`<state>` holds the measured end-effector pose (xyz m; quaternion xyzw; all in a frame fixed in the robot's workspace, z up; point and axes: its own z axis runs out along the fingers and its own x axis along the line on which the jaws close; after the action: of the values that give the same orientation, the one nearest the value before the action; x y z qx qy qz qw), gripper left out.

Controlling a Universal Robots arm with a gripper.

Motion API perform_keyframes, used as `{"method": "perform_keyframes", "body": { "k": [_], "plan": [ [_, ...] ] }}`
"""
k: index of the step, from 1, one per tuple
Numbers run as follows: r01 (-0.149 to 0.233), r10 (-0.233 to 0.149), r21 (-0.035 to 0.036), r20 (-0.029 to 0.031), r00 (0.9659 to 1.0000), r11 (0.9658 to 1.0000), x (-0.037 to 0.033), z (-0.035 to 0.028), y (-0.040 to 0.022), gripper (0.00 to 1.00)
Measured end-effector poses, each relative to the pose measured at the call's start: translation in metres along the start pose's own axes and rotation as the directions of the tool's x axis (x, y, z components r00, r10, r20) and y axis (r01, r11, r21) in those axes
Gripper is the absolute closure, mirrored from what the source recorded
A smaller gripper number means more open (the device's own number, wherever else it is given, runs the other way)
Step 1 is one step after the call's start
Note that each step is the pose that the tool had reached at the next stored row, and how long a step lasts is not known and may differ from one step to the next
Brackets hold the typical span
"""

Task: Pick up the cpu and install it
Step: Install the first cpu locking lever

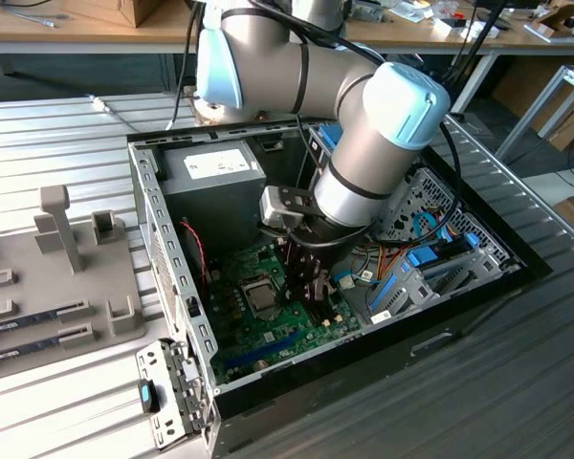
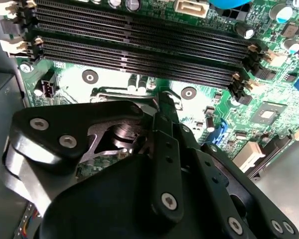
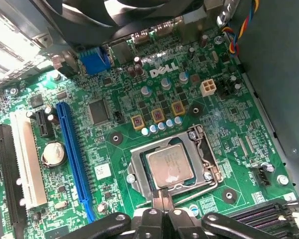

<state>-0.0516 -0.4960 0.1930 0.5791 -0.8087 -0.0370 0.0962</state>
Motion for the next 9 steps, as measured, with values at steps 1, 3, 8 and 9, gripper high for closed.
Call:
{"method": "perform_keyframes", "body": {
  "k": [1,3,8,9],
  "plan": [
    [0.000,0.000,0.0009,0.0003,1.0000,1.0000,0.0001,-0.0003,0.0001,0.89],
    [0.001,-0.001,0.0026,0.0084,1.0000,1.0000,0.0005,-0.0055,0.0014,0.89],
    [0.003,-0.003,-0.0015,0.0169,0.9999,1.0000,0.0050,-0.0413,0.0077,0.89],
    [0.003,-0.003,-0.0024,0.0182,0.9998,1.0000,0.0056,-0.0507,0.0082,0.89]
  ]
}}
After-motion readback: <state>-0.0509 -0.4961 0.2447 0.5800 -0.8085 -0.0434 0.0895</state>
